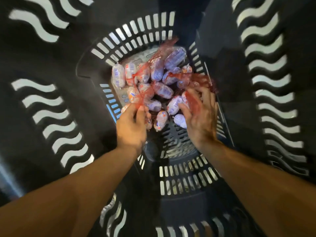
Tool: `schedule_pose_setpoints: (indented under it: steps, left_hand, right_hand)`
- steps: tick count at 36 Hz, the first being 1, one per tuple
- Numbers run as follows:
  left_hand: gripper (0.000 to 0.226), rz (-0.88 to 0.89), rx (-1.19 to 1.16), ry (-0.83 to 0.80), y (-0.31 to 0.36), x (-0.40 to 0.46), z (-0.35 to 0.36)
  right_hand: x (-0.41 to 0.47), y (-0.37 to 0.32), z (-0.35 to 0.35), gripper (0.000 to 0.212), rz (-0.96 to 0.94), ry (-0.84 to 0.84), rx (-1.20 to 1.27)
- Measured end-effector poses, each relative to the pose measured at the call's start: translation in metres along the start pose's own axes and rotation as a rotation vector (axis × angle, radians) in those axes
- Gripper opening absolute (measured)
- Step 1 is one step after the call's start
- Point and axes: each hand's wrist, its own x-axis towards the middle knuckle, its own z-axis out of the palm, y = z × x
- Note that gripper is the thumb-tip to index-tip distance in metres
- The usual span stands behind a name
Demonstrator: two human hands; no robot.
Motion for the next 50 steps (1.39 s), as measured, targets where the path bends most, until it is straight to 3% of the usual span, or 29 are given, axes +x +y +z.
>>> schedule_pose_setpoints:
  steps: [4, 7, 12, 15, 20, 26, 35, 43, 47, 50]
  left_hand:
    - [0.025, 0.002, -0.014, 0.000, -0.001, 0.001, 0.001]
    - [0.026, -0.019, -0.002, -0.023, 0.001, 0.001, 0.000]
    - [0.027, -0.002, 0.077, -0.041, 0.008, -0.009, -0.004]
    - [0.025, -0.039, 0.117, -0.080, 0.015, -0.019, -0.012]
    - [0.026, -0.094, 0.243, -0.153, 0.027, -0.047, -0.040]
    - [0.024, -0.102, 0.129, -0.127, 0.078, -0.096, -0.075]
    - [0.026, -0.056, -0.097, -0.136, 0.191, -0.224, -0.148]
    - [0.023, 0.302, 0.012, -0.225, 0.299, -0.350, -0.264]
    - [0.028, 0.452, -0.036, -0.247, 0.341, -0.396, -0.321]
    - [0.026, 0.541, -0.019, -0.294, 0.363, -0.420, -0.358]
  right_hand:
    - [0.006, -0.007, 0.008, 0.019, 0.097, 0.063, 0.147]
    - [0.003, -0.006, 0.006, 0.033, 0.194, -0.034, 0.254]
    - [-0.033, 0.002, -0.013, 0.028, 0.222, 0.020, 0.442]
    - [-0.054, 0.005, -0.034, 0.046, 0.362, -0.040, 0.516]
    - [-0.094, 0.000, -0.081, 0.023, 0.342, -0.200, 0.378]
    - [-0.136, -0.022, -0.149, 0.027, 0.489, -0.316, 0.400]
    - [-0.189, -0.122, -0.301, 0.030, 0.506, -0.035, 0.624]
    - [-0.256, -0.193, -0.456, 0.027, 0.377, 0.087, 0.601]
    - [-0.302, -0.224, -0.514, 0.018, 0.193, 0.297, 0.512]
    - [-0.340, -0.249, -0.546, 0.030, 0.120, 0.382, 0.525]
